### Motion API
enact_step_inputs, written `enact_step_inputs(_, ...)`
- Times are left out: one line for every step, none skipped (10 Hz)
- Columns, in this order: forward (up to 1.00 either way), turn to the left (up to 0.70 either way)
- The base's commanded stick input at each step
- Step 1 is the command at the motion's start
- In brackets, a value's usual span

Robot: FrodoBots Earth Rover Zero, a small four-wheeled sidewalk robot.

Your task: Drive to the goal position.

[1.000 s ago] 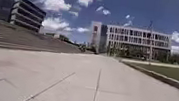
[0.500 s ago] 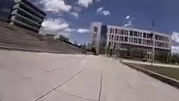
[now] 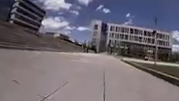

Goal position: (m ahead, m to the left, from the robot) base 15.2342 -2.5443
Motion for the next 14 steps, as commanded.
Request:
enact_step_inputs(0.7, 0.0)
enact_step_inputs(0.7, 0.0)
enact_step_inputs(0.7, 0.0)
enact_step_inputs(0.7, 0.0)
enact_step_inputs(0.7, 0.0)
enact_step_inputs(0.7, 0.0)
enact_step_inputs(0.7, 0.0)
enact_step_inputs(0.7, 0.0)
enact_step_inputs(0.7, 0.0)
enact_step_inputs(0.7, 0.0)
enact_step_inputs(0.7, 0.0)
enact_step_inputs(0.7, 0.0)
enact_step_inputs(0.7, 0.0)
enact_step_inputs(0.7, 0.0)
